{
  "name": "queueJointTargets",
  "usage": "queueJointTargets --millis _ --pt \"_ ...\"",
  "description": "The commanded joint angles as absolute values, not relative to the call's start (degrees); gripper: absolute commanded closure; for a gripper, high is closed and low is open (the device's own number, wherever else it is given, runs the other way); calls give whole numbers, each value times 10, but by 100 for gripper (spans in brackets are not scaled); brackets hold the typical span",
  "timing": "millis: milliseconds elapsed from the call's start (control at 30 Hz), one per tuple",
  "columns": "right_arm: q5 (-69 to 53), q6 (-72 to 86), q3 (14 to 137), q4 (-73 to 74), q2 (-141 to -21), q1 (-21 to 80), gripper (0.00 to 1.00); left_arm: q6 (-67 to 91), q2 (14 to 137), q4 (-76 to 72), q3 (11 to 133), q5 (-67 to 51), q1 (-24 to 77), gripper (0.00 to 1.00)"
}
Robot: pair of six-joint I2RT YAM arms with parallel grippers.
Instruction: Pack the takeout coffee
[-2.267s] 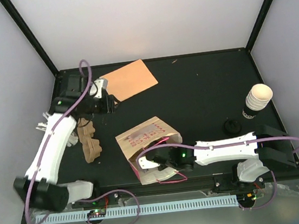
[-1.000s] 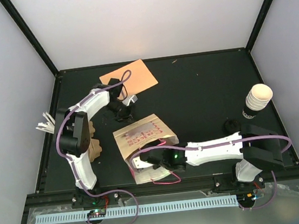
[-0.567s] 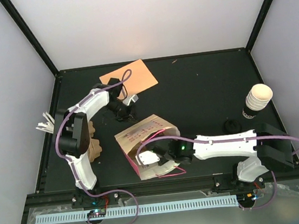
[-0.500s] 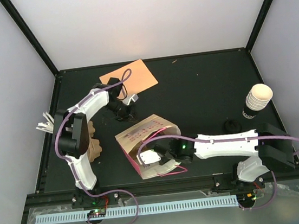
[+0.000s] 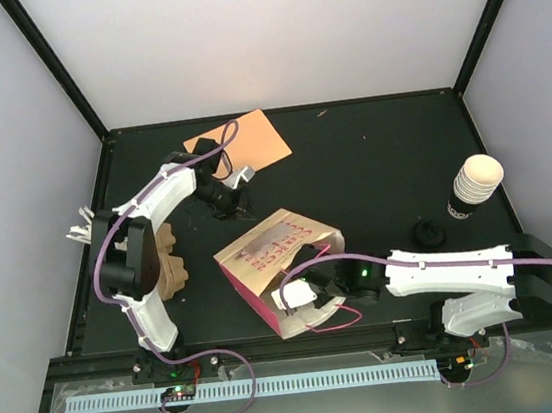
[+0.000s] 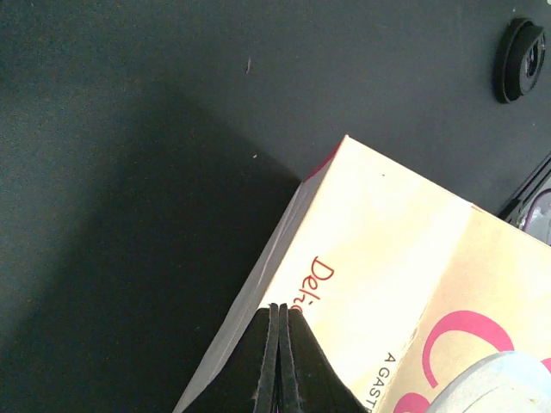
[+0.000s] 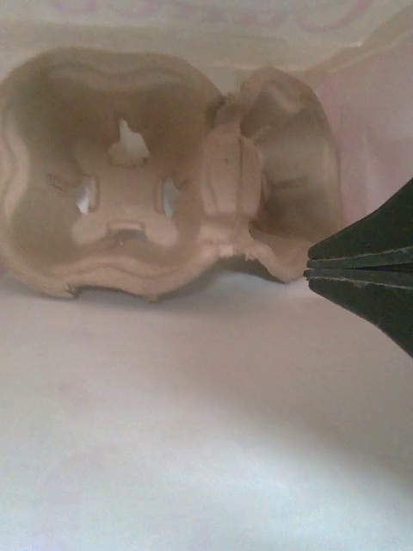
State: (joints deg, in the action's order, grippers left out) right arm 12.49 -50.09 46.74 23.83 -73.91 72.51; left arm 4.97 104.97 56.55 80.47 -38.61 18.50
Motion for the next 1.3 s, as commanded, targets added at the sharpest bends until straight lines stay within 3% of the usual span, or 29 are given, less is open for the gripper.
queueJointTargets --millis 0,533,733,1267 --pt "125 -505 471 263 -733 725 99 48 1040 553 807 -408 189 98" --pt "259 -475 534 147 -847 790 99 32 1074 553 804 -446 202 98" --pt "286 -439 590 165 -904 796 99 33 1078 565 804 -442 216 98" --pt "306 -444 564 107 -966 781 99 57 1040 552 763 -425 236 99"
